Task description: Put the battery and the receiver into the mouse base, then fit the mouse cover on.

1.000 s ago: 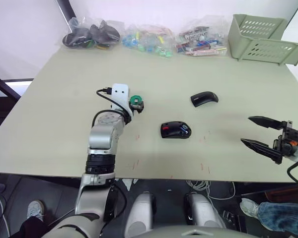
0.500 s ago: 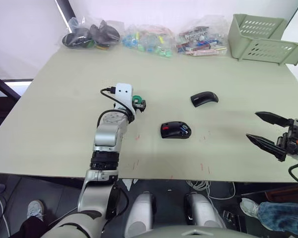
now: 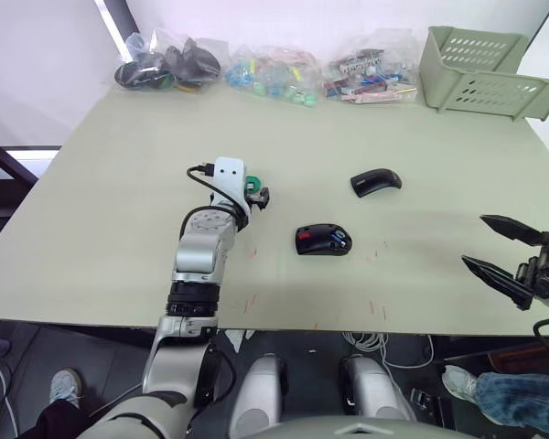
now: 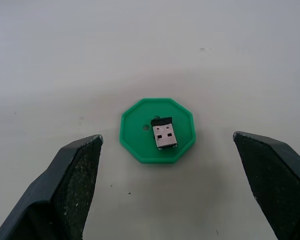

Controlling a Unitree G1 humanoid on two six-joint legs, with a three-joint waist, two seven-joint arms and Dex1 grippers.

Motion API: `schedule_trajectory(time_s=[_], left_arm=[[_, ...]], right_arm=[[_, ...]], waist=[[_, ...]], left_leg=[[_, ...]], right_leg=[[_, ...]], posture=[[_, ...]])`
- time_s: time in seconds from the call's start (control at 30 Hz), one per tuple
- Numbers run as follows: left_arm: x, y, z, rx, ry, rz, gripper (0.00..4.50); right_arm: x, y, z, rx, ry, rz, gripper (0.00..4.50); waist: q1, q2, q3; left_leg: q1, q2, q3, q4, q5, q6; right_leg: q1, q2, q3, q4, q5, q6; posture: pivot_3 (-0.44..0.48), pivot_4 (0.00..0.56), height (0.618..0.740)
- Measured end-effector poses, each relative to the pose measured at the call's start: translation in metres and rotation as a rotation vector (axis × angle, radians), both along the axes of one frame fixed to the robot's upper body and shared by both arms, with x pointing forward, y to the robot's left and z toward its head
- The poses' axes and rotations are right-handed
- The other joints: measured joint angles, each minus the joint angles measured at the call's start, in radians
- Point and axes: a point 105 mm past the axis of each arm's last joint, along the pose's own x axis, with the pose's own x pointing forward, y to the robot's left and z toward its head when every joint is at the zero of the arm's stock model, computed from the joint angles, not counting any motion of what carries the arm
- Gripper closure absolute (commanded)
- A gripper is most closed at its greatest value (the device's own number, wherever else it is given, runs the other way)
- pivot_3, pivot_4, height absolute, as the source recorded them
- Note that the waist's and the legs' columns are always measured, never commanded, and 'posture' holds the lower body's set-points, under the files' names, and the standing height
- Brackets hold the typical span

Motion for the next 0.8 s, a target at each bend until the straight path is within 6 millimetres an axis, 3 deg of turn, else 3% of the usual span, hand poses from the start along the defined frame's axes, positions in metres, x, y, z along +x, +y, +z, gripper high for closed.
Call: schedule_trajectory(time_s=[0.07,0.13,0.27,0.8], left_arm=[[0.0,-0.0002,0.0,0.001,0.0,0.0,0.04],[0.0,-0.0004,0.0,0.001,0.0,0.0,0.57],[0.0001,0.0004,0.0001,0.003,-0.001,0.008,2.35],[0.0066,-0.0007,-0.0039,0.007,0.004,0.038,2.35]], right_arm=[[0.0,0.0,0.0,0.001,0.0,0.0,0.0],[-0.0001,0.0001,-0.0002,0.003,0.0,-0.001,0.0],[-0.0005,0.0004,-0.0018,0.012,0.003,-0.002,0.0],[0.0018,0.0024,-0.0007,0.02,-0.003,-0.003,0.0]], waist=[[0.0,0.0,0.0],[0.0,0.0,0.0],[0.0,0.0,0.0],[0.0,0.0,0.0]], left_leg=[[0.0,0.0,0.0,0.0,0.0,0.0],[0.0,0.0,0.0,0.0,0.0,0.0],[0.0,0.0,0.0,0.0,0.0,0.0],[0.0,0.0,0.0,0.0,0.0,0.0]], right_leg=[[0.0,0.0,0.0,0.0,0.0,0.0],[0.0,0.0,0.0,0.0,0.0,0.0],[0.0,0.0,0.0,0.0,0.0,0.0],[0.0,0.0,0.0,0.001,0.0,0.0]], posture=[[0.0,0.15,0.74],[0.0,0.15,0.74],[0.0,0.15,0.74],[0.0,0.15,0.74]])
